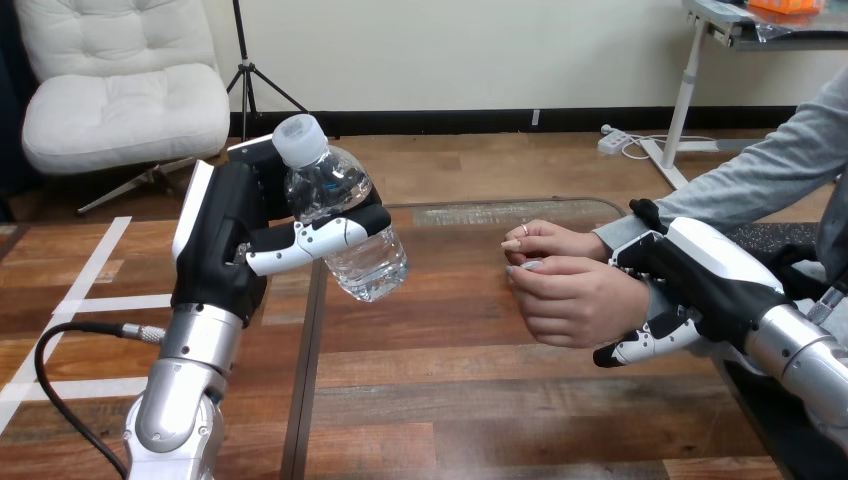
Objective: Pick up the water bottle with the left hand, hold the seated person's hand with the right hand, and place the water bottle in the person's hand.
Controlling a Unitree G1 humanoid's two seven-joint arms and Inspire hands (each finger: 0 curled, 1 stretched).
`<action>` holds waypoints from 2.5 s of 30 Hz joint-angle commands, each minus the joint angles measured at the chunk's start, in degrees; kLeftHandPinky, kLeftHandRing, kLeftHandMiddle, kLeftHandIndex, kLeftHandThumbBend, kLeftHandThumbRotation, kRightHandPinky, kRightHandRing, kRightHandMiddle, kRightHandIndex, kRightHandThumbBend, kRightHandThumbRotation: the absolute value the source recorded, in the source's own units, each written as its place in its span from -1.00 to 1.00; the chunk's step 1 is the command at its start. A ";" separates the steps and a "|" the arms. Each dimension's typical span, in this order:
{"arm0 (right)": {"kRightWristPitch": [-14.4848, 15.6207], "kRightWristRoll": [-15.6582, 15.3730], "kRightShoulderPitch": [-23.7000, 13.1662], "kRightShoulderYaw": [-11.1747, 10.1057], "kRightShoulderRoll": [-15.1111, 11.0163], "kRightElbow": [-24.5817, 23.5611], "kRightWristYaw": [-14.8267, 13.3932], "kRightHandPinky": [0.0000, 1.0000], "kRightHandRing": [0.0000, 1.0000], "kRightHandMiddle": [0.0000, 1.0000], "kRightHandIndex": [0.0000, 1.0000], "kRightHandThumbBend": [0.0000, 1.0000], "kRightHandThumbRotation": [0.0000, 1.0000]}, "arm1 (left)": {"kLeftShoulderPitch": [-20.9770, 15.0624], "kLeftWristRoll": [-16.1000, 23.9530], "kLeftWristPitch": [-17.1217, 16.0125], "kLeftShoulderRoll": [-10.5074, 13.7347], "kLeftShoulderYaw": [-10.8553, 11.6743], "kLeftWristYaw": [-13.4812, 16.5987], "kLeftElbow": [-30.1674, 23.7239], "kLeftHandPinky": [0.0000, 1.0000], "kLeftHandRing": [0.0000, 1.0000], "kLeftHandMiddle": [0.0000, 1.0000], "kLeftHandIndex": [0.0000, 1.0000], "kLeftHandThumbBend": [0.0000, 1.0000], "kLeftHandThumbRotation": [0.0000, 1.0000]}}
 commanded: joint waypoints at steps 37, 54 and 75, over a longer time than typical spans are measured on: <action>-0.17 0.09 -4.57 -0.94 -0.36 -0.45 -1.14 -0.67 -0.60 -0.49 -0.46 0.64 -1.00 | -2.14 -0.86 -1.25 0.12 0.68 0.65 -3.23 -0.52 -0.42 -0.33 -0.28 0.34 -1.00; -0.47 -0.10 -4.73 -0.82 -0.36 -0.17 -1.35 -0.68 -0.60 -0.49 -0.45 0.63 -1.00 | -2.32 -0.60 -2.08 0.46 0.74 0.57 -2.39 -0.52 -0.41 -0.32 -0.27 0.34 -1.00; -1.14 -0.44 -4.80 -0.95 -0.34 -0.08 -1.90 -0.64 -0.56 -0.45 -0.41 0.65 -1.00 | -2.70 0.19 -1.27 -0.09 -0.27 0.98 -2.51 -0.52 -0.42 -0.33 -0.28 0.34 -1.00</action>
